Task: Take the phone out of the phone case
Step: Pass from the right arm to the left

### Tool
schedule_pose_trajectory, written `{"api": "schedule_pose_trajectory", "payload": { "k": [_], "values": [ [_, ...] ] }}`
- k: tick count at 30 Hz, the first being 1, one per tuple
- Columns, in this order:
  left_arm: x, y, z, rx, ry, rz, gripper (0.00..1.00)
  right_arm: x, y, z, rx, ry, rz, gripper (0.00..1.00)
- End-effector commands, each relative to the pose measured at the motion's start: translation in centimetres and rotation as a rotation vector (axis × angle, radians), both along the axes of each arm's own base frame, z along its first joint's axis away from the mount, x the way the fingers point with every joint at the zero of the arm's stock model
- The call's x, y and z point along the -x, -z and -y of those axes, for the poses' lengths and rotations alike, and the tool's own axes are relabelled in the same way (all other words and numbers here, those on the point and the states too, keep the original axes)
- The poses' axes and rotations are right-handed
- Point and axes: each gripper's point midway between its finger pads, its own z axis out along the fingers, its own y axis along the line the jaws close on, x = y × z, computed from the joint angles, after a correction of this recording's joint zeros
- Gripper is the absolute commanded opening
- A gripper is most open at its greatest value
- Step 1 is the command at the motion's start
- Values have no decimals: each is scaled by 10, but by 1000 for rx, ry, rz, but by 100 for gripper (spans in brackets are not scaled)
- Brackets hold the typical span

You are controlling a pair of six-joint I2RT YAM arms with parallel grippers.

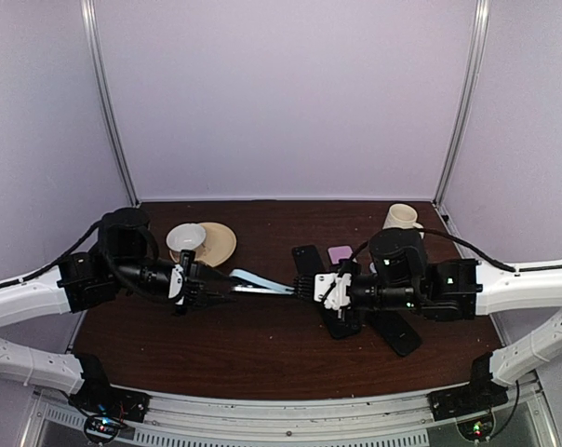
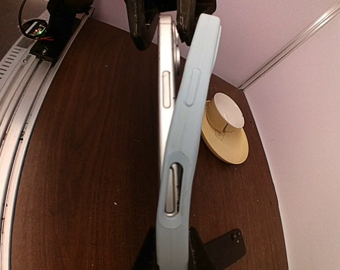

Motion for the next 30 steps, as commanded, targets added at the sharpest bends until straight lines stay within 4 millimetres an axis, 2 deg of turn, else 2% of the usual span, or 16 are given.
{"api": "schedule_pose_trajectory", "payload": {
  "k": [1, 6, 11, 16, 21, 30],
  "values": [
    [-1, -3, 3, 5, 15, 1, 26, 9, -65, -27, -195, -73, 79, 0],
    [-1, -3, 4, 3, 18, -1, 13, 14, -68, -37, -207, -101, 82, 0],
    [-3, 2, 4, -9, 12, 3, 11, 22, -85, -44, -276, -126, 68, 0],
    [-8, 4, 3, -17, -13, 20, 25, 27, -98, -49, -330, -135, 57, 0],
    [-7, 4, 3, -15, -12, 13, 32, 30, -101, -52, -343, -136, 50, 0],
    [6, 4, 6, -7, 67, -35, 30, 23, -118, -79, -427, -109, 66, 0]
  ]
}}
